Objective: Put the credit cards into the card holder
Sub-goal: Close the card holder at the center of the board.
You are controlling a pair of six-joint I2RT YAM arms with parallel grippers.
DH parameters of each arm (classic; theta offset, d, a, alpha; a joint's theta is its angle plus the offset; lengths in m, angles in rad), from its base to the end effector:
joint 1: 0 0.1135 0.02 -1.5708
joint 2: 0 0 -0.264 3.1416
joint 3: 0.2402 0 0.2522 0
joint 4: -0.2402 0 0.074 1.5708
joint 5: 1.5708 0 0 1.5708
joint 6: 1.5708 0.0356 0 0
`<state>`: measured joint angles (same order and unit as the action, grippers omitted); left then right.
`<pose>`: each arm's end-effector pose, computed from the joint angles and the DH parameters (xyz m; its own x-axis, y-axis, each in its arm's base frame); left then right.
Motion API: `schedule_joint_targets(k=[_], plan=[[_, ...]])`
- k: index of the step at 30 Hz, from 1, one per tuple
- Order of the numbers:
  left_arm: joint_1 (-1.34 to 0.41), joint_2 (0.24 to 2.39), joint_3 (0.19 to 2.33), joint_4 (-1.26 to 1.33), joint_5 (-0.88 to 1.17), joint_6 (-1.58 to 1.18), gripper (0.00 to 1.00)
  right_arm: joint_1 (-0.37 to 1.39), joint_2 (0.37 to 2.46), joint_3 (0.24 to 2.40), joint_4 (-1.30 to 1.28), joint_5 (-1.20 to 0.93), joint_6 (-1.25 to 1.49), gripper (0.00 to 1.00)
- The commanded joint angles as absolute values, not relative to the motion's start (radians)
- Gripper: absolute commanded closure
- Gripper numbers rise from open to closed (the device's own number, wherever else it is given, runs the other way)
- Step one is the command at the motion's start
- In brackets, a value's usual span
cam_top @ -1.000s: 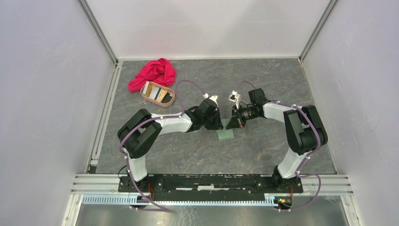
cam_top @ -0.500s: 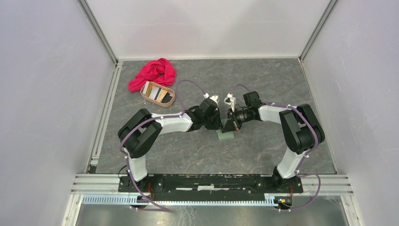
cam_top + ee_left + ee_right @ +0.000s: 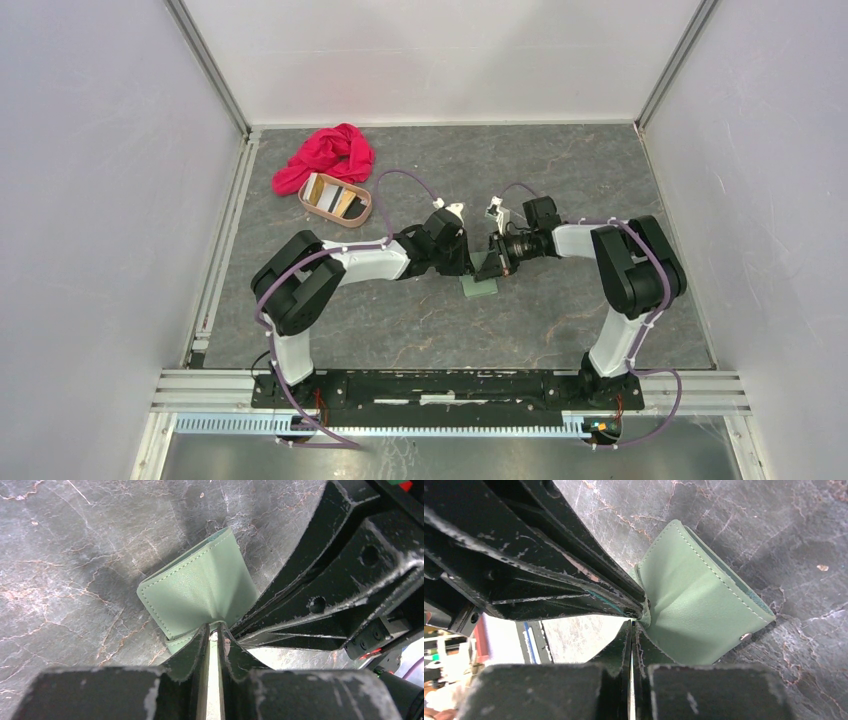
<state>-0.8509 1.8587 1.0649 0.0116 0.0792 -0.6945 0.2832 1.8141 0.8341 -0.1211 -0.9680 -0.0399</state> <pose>0.2531 -0.2930 0.1569 -0.8604 0.0136 -0.5094 0.3069 0.8117 -0.4968 0.2919 0.1155 0.1157 -0.8349 -0.2665 -0.4816 -0.5501 0.4299 0.7159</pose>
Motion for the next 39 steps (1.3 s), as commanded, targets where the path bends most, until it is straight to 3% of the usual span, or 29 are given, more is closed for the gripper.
schedule_joint_targets(k=[1, 10, 16, 27, 31, 35, 39], plan=[[-0.847, 1.894, 1.068, -0.004, 0.08, -0.717, 0.82, 0.279, 1.896, 0.833, -0.133, -0.839, -0.025, 1.0], [-0.789, 1.798, 1.147, 0.019, 0.123, -0.707, 0.76, 0.272, 1.925, 0.833, -0.14, -0.805, -0.002, 1.0], [-0.791, 1.779, 1.075, 0.098, 0.199, -0.752, 0.84, 0.266, 1.929, 0.839, -0.14, -0.856, -0.007, 1.0], [-0.793, 1.705, 0.947, 0.17, 0.166, -0.756, 0.85, 0.244, 1.799, 0.899, -0.221, -1.237, -0.237, 0.93], [-0.793, 1.619, 0.901, 0.189, 0.145, -0.716, 0.84, 0.233, 1.741, 0.923, -0.296, -1.221, -0.331, 0.9], [-0.793, 1.53, 0.834, 0.227, 0.114, -0.689, 0.83, 0.212, 1.684, 0.919, -0.305, -1.058, -0.356, 0.88], [-0.793, 1.435, 0.717, 0.314, 0.074, -0.704, 0.78, 0.165, 1.667, 0.872, -0.228, -0.845, -0.254, 0.65]])
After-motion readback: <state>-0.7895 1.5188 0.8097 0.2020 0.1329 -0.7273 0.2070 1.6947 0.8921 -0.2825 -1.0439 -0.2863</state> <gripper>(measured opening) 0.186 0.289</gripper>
